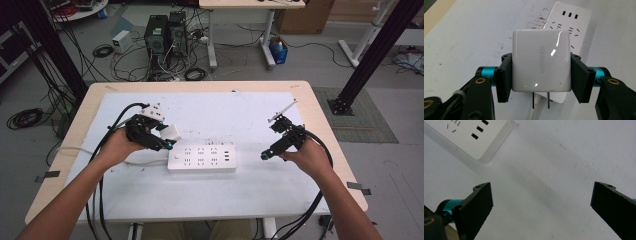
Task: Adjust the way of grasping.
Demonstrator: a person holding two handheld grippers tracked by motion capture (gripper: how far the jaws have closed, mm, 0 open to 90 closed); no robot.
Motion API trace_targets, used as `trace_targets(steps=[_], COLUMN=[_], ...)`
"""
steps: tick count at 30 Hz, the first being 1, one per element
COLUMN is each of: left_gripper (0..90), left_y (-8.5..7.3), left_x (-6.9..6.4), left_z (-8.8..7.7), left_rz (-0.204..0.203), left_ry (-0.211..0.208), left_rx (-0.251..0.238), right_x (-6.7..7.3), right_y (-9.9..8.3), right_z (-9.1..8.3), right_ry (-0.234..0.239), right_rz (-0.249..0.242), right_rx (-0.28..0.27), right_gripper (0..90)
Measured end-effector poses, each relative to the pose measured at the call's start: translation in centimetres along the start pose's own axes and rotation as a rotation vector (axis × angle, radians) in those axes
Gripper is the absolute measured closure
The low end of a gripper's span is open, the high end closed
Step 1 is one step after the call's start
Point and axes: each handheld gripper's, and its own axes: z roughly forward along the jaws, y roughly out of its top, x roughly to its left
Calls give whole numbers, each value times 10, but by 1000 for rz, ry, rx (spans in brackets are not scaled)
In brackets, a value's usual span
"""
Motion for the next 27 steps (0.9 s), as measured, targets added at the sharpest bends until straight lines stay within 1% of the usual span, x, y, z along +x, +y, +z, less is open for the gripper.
trace_targets(steps=[2,5,7,9,11,13,14,15,16,17,18,21,23,24,25,27], left_gripper=[426,426,426,426,426,426,426,426,426,426,426,426,426,426,426,426], left_y=[2,4,6,6,8,8,9,10,11,12,13,15,15,15,17,18], left_x=[-3,-7,-10,-11,-14,-16,-17,-18,-19,-20,-22,-24,-25,-25,-26,-27], left_z=[3,9,15,18,26,29,31,33,35,36,39,43,44,44,45,45], left_rz=[12,27,34,39,59,60,68,64,66,70,76,85,86,86,94,95], left_ry=[-11,-29,-41,-47,-66,-72,-81,-84,-91,-97,-102,-114,-118,-118,-135,-140], left_rx=[-9,-18,-25,-24,-26,-33,-32,-43,-44,-44,-51,-58,-62,-62,-82,-87], right_x=[2,5,8,12,15,18,18,19,19,20,20,21,21,21,21,22], right_y=[1,3,3,4,5,6,6,5,5,5,5,5,5,5,5,5], right_z=[0,1,2,1,0,-1,-1,-2,-2,-2,-2,-1,-1,-1,-1,-1], right_ry=[1,40,95,132,163,192,192,231,231,282,301,336,341,352,376,385], right_rz=[11,45,68,94,112,137,137,170,170,207,221,251,258,270,289,292], right_rx=[-22,-43,-64,-83,-105,-131,-131,-156,-156,-175,-185,-198,-198,-202,-206,-208], right_gripper=[35,35,36,36,36,36,36,36,36,36,36,36,36,36,36,36])
